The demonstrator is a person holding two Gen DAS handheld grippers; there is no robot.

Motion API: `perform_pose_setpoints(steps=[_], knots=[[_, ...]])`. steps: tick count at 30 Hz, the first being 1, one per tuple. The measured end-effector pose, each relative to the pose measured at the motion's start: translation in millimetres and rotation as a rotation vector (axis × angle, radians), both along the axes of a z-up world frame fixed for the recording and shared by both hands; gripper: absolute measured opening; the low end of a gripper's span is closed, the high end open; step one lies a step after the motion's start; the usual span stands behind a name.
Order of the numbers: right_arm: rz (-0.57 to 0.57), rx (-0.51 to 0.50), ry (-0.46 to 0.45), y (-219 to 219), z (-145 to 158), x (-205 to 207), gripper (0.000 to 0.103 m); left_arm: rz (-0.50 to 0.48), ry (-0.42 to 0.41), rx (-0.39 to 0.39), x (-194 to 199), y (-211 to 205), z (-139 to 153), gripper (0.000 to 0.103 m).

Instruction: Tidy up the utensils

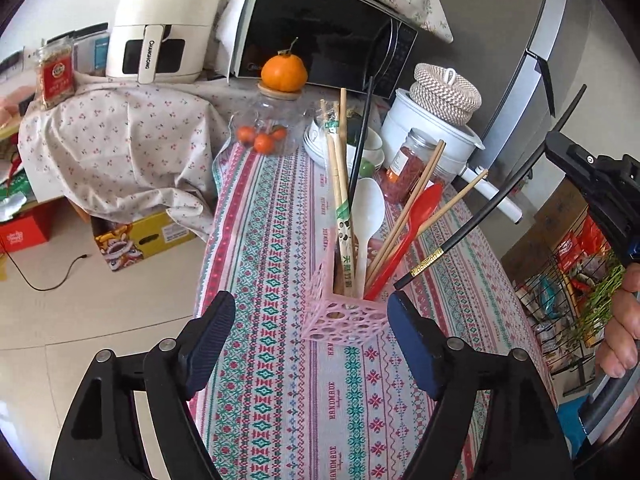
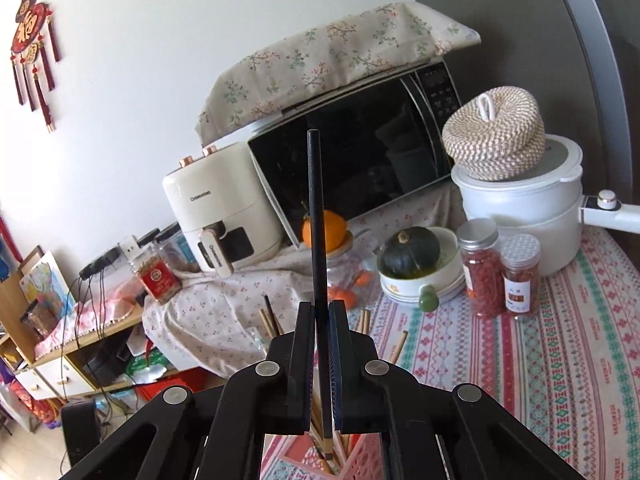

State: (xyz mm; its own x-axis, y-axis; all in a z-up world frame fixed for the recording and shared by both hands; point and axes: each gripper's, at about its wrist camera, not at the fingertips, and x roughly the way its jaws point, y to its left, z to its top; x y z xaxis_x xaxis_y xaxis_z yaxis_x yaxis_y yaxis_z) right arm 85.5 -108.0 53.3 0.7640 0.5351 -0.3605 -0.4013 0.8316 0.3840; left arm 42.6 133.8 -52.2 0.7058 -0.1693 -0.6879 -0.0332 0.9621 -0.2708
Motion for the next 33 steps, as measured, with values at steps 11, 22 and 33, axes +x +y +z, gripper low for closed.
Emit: perform_pose_setpoints(steps=[11,22,33], knots=[[0.028,-0.122,0.076,21.0,-28.9,11.6,0.03,0.076,0.109,0.068,-1.2,-6.2,-3.9,0.092],[-0.026,-0.204,0.123,-26.8,-39.3,-36.7,0.082,0.127,0.11,0.085,-52.9,-38.3,-8.4,0.092],[-0.188,-0.432,0.17,-55.1,-68.2,-66.0,0.102,0.085,0.067,0.211,-57.7,-85.3,7.5,0.092]])
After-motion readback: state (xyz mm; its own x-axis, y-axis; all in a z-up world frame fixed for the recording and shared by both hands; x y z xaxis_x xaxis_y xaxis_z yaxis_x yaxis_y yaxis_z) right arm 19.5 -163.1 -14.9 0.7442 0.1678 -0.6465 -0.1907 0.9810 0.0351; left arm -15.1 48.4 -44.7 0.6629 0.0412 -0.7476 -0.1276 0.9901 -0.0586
